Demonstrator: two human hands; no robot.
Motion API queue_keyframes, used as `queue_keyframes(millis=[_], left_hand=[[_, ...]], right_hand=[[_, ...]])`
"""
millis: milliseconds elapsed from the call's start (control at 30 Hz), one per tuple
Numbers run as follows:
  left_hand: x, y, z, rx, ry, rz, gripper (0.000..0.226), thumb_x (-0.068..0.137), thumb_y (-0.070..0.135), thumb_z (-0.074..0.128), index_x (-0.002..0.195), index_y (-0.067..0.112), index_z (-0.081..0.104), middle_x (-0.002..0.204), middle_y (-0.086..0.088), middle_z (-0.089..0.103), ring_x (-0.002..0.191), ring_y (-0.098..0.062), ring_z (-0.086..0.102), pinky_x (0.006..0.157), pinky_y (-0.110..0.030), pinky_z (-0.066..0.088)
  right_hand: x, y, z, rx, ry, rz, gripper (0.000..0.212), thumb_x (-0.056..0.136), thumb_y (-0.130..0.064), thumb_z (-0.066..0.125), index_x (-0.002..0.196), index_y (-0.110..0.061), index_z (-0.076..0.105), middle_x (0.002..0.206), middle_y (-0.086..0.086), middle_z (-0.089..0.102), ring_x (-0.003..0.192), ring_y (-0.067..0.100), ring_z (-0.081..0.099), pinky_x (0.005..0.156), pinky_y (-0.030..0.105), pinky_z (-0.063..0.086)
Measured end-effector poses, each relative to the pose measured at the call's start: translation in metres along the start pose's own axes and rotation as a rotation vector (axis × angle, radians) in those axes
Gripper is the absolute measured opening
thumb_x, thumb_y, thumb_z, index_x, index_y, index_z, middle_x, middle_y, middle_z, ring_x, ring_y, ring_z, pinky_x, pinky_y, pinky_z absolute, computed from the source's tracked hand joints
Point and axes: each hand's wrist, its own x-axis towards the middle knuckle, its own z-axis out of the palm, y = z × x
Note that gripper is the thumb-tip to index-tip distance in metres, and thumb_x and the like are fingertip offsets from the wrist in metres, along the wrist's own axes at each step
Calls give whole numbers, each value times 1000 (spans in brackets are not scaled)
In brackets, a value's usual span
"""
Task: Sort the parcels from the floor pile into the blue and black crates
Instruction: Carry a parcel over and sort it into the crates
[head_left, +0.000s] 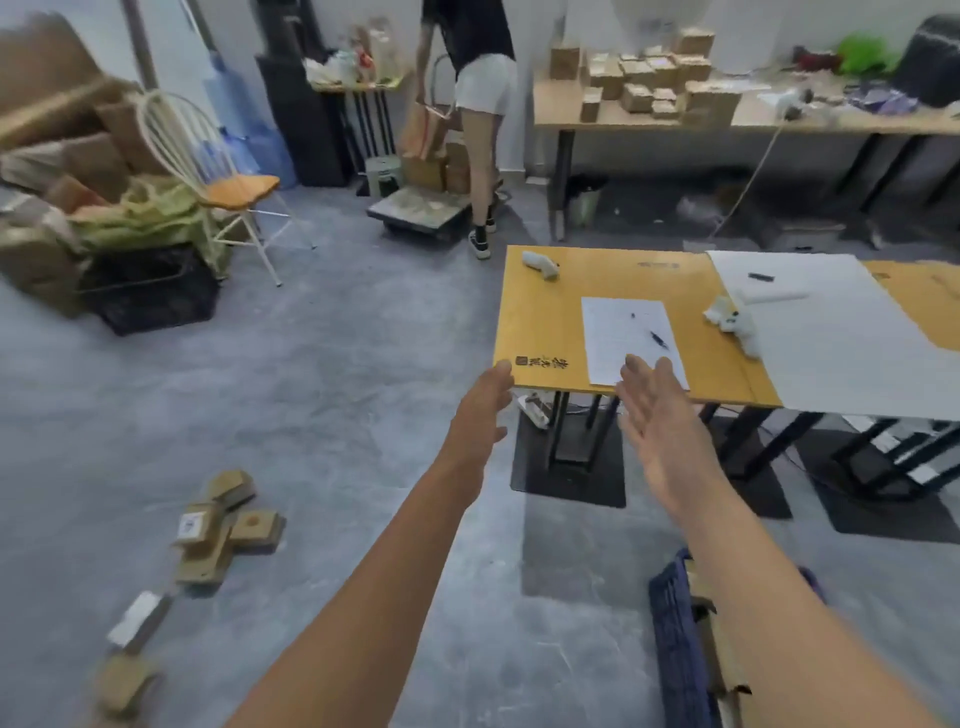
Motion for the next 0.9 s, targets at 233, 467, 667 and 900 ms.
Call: queue_keyframes(millis=[233, 467, 667, 900], left_hand=[[-35, -2, -146, -92, 261, 15, 53, 104, 53, 44, 148, 23, 52, 149, 6, 54, 133, -10, 52, 116, -49, 39], [-84, -29, -228, -209, 538, -13, 55, 105, 55, 43, 149, 22, 50, 152, 4, 50, 138, -13, 49, 116, -49, 38], [-129, -64, -244, -320, 773, -57, 58, 104, 56, 43, 151, 22, 47, 154, 4, 49, 139, -12, 47, 117, -48, 37], [-164, -95, -230, -436, 977, -105, 55, 105, 55, 39, 151, 25, 47, 156, 4, 47, 142, -14, 45, 119, -49, 35]], right_hand=[[13, 21, 149, -35, -249, 19, 71, 103, -68, 35, 161, -27, 38, 164, -13, 38, 151, 6, 35, 120, 34, 29], [16, 48, 245, -123, -523, 73, 69, 104, -67, 33, 160, -26, 40, 164, -10, 39, 148, 6, 39, 119, 35, 31], [7, 75, 295, -199, -763, 191, 67, 105, -65, 32, 160, -27, 40, 162, -13, 42, 146, 5, 41, 124, 38, 30], [-9, 97, 315, -259, -990, 298, 74, 99, -68, 35, 160, -25, 39, 163, -12, 41, 148, 6, 40, 124, 38, 29]])
